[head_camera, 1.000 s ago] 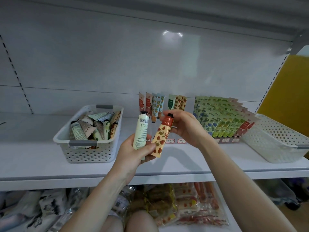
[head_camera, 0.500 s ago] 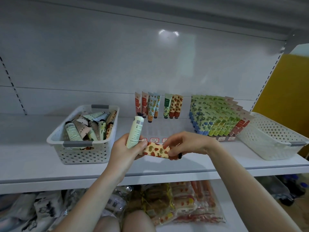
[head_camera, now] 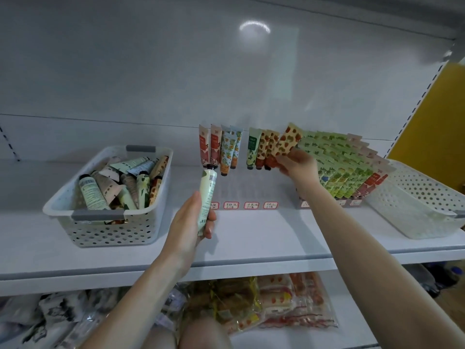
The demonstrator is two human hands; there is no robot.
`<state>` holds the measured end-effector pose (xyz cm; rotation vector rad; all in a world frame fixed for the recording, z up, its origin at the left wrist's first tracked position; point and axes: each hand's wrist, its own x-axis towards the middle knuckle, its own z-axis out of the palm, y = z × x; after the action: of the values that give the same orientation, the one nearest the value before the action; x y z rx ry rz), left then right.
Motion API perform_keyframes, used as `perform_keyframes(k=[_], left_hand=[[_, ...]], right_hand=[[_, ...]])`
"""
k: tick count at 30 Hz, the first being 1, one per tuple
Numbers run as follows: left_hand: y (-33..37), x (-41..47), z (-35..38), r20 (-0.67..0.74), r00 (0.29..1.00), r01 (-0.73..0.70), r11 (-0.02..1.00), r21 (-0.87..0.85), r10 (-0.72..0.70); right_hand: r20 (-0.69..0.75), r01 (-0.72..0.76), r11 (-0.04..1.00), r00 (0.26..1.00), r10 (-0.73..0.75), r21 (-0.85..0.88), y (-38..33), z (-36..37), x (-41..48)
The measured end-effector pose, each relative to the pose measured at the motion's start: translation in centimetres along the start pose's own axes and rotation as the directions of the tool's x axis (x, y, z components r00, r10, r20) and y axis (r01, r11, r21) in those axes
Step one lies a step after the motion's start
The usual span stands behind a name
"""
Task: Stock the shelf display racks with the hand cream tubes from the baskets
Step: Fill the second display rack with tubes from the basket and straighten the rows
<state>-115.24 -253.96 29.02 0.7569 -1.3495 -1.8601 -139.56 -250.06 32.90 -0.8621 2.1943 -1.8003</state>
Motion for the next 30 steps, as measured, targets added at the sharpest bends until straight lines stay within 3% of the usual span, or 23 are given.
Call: perform_keyframes(k=[5, 23, 30], left_hand=[[-0.3, 1.7, -0.1, -0.053, 0.998, 0.023, 1.0, -0.02, -0.024], [-2.3, 3.7, 0.0, -0.101, 0.995, 0.031, 0.997, 0.065, -0.024], [-2.6, 3.9, 0.0, -0.104, 0.994, 0.038, 0.997, 0.062, -0.031]], right_hand=[[-0.058, 0.054, 0.976, 0.996, -0.068, -0.211, 1.2, 1.8, 2.9], [0.035, 0.146, 0.921, 0.989, -0.143, -0.362, 4.5, 4.0, 4.1], [0.108, 0.21, 0.849, 0.978, -0.18, -0.485, 4.5, 4.0, 4.3]])
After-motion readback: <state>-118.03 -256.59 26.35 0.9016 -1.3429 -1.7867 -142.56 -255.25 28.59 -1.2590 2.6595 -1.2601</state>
